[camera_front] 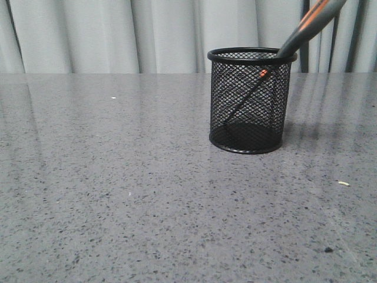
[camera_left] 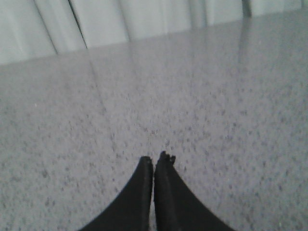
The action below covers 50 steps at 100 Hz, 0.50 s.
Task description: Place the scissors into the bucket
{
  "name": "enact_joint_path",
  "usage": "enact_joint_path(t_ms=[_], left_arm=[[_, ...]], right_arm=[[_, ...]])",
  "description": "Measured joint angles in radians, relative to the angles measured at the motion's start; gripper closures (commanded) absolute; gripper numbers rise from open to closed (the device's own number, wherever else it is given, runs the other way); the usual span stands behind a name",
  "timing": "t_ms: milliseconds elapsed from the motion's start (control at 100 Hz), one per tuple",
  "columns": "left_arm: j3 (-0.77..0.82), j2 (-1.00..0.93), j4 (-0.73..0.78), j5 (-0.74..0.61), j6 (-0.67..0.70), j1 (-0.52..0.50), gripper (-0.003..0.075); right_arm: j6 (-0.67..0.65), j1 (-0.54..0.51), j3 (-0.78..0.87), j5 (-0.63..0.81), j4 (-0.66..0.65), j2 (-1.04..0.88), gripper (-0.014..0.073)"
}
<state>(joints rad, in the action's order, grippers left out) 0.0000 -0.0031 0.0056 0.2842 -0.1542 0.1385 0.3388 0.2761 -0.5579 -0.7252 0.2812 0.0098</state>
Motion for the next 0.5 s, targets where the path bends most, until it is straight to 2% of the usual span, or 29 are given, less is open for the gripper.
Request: enact_joint_path(t_ms=[500], left_arm=[[0.000, 0.000, 0.000, 0.045, 0.002, -0.002, 0.0739]], right_arm=[[0.000, 0.000, 0.002, 0.000, 0.000, 0.000, 0.0649]])
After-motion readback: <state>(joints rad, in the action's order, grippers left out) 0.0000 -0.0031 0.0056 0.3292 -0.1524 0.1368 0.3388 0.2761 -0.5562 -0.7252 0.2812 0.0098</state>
